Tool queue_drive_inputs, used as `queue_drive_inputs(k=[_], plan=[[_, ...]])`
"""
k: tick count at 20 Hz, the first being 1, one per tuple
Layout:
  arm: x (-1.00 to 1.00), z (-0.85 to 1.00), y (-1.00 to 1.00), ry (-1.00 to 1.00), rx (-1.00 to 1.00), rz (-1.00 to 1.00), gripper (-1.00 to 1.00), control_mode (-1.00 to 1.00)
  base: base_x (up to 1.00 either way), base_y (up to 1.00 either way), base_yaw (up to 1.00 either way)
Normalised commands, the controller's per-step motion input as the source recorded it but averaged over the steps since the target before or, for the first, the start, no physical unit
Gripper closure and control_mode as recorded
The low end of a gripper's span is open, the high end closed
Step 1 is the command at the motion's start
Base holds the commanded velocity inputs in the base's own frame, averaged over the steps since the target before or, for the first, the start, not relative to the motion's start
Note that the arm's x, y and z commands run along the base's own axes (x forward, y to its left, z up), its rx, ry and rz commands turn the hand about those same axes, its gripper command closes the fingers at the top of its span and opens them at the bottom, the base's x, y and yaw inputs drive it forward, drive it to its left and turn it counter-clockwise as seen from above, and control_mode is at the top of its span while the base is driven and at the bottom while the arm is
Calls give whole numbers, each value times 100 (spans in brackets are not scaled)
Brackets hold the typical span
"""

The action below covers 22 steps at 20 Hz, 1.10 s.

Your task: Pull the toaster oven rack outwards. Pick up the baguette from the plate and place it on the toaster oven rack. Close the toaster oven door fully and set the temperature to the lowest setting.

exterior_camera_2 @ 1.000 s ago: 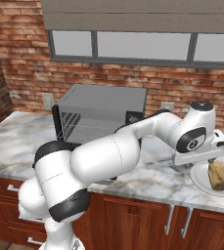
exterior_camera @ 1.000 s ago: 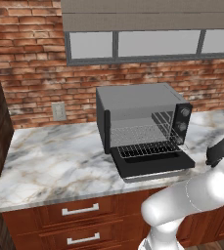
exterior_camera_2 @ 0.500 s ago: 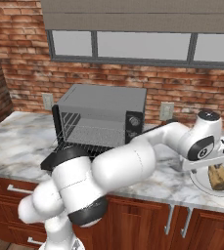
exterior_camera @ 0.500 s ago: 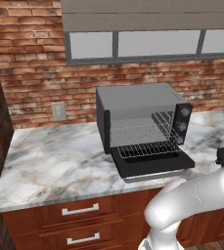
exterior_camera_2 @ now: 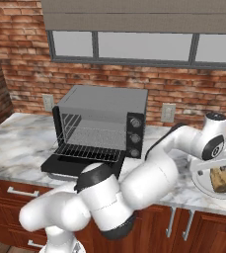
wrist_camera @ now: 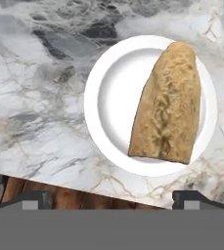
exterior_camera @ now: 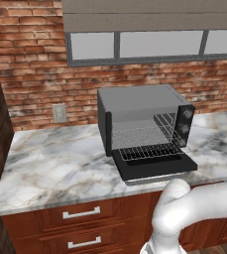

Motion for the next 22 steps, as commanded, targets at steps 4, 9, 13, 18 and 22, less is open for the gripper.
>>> queue_drive_inputs(k=[4,9,13,18,22], plan=[[8,-36,-11,5,0,0,-100,-100,0,0,0],[1,-33,-13,0,0,0,-100,-100,0,0,0],[0,-34,-9,0,0,0,-100,-100,0,0,0],[0,-35,-3,0,0,0,-100,-100,0,0,0],[2,-36,-3,0,0,0,-100,-100,0,0,0]])
